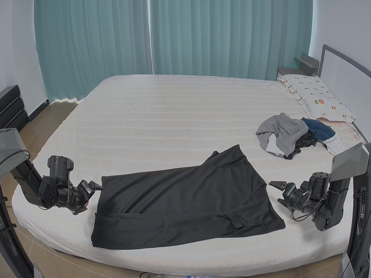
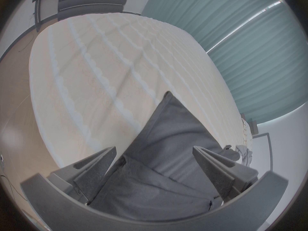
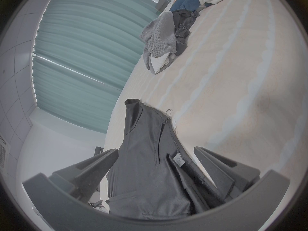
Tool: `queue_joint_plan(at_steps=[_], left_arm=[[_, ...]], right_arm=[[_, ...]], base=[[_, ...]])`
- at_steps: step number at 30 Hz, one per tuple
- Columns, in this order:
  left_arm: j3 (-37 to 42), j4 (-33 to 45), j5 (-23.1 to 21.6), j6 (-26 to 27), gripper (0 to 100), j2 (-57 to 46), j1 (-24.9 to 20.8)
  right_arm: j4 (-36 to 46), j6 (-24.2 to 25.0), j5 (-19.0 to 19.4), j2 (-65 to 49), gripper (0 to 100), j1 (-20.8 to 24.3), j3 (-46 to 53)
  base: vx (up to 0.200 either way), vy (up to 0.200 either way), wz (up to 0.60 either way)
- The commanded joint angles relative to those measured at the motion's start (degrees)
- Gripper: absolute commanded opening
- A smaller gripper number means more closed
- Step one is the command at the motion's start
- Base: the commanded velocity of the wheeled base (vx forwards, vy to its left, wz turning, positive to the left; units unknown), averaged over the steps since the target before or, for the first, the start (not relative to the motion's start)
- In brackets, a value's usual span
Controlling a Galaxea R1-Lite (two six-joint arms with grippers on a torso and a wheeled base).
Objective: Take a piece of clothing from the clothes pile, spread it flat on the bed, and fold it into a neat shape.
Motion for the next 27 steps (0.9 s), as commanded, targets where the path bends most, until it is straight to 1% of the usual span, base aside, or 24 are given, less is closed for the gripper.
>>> queue_joint_plan(at_steps=[1, 8, 15, 19, 20, 22, 25, 26, 27], left_arm=[[-0.28, -0.1, -0.08, 0.04, 100, 0.13, 0.23], [-0.54, -0.1, -0.52, 0.13, 100, 0.4, 0.41], [-3.18, -0.19, -0.69, -0.13, 100, 2.42, 0.67], [-9.15, 0.25, -0.87, 0.66, 100, 4.35, 1.64], [-9.42, 0.25, -0.87, 0.75, 100, 4.53, 1.64], [-14.34, 0.43, -0.96, 2.59, 100, 7.87, 1.73], [-18.47, 0.25, -1.31, 4.0, 100, 11.56, 1.73], [-20.93, 0.34, -1.92, 4.61, 100, 13.49, 1.73], [-21.55, 0.34, -2.19, 4.7, 100, 13.84, 1.73]], right_arm=[[-0.76, -0.1, -0.01, 0.09, 100, 0.11, 0.03], [-0.67, -0.1, -0.1, 0.18, 100, 0.2, 0.03], [-0.67, -0.28, -0.1, 0.36, 100, 0.29, 0.12], [-0.67, -0.46, -0.1, 0.45, 100, 0.38, 0.12], [-0.67, -0.46, -0.1, 0.45, 100, 0.38, 0.12], [-0.67, -0.46, -0.18, 0.45, 100, 0.64, 0.12], [-0.67, -0.54, -0.27, 0.45, 100, 0.73, 0.12], [-0.67, -0.54, -0.18, 0.53, 100, 0.73, 0.12], [-0.67, -0.54, -0.18, 0.53, 100, 0.64, 0.12]], base=[[0.0, 0.0, 0.0], [0.0, 0.0, 0.0], [0.0, 0.0, 0.0], [0.0, 0.0, 0.0], [0.0, 0.0, 0.0], [0.0, 0.0, 0.0], [0.0, 0.0, 0.0], [0.0, 0.0, 0.0], [0.0, 0.0, 0.0]])
